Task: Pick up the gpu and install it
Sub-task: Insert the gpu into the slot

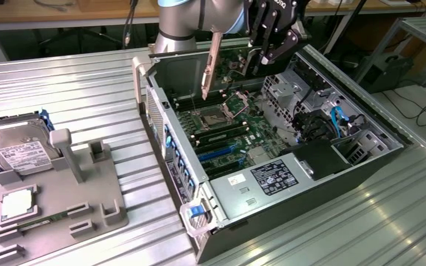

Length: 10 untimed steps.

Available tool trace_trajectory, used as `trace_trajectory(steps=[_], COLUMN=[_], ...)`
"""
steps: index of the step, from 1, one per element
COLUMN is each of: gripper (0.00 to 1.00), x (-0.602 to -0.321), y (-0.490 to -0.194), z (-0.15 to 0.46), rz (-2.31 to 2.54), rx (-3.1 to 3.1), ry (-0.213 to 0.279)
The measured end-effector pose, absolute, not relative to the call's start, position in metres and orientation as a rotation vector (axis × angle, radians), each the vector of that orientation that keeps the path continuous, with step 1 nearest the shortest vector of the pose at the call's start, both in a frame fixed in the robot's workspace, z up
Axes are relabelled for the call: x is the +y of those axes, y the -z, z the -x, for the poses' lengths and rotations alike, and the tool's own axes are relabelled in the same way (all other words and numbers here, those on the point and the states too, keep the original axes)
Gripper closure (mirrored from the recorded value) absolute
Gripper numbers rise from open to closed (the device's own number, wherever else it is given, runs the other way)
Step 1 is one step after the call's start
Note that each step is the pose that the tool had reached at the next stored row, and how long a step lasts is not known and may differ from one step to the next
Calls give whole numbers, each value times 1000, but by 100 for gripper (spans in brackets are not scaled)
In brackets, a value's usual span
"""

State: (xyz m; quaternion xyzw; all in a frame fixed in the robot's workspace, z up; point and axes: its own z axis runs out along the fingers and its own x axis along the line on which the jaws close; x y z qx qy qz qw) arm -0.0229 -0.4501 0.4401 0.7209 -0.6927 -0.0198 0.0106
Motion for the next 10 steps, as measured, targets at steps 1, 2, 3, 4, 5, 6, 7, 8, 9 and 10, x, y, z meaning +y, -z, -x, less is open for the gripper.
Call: trace_trajectory(steps=[1,2,3,4,5,6,7,8,9,10], gripper=[72,72,72,72,72,72,72,72,72,72], x=[-450,-450,-450,-451,-451,-451,-451,-451,-451,-452], y=[-439,-438,-436,-434,-433,-431,-430,-428,-427,-426], z=[23,23,23,23,23,23,23,23,23,23], rz=[-2249,-2249,-2249,-2249,-2248,-2248,-2248,-2248,-2248,-2248], rx=[-2162,-2162,-2162,-2162,-2161,-2161,-2161,-2161,-2161,-2161], ry=[62,62,62,62,63,63,63,63,64,64])
